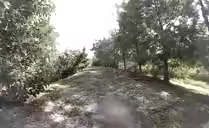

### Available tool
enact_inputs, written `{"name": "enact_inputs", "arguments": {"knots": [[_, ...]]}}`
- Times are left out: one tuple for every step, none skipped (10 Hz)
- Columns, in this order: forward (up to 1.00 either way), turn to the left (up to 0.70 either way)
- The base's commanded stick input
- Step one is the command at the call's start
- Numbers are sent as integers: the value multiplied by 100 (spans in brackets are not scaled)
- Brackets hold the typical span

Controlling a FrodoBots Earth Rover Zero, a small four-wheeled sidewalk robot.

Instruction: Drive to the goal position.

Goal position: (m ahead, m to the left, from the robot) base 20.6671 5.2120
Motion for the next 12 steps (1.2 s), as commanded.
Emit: {"name": "enact_inputs", "arguments": {"knots": [[85, -13], [85, -32], [85, -17], [85, -4], [85, 0], [85, 0], [85, 0], [85, 0], [85, 0], [85, 0], [85, 0], [85, 0]]}}
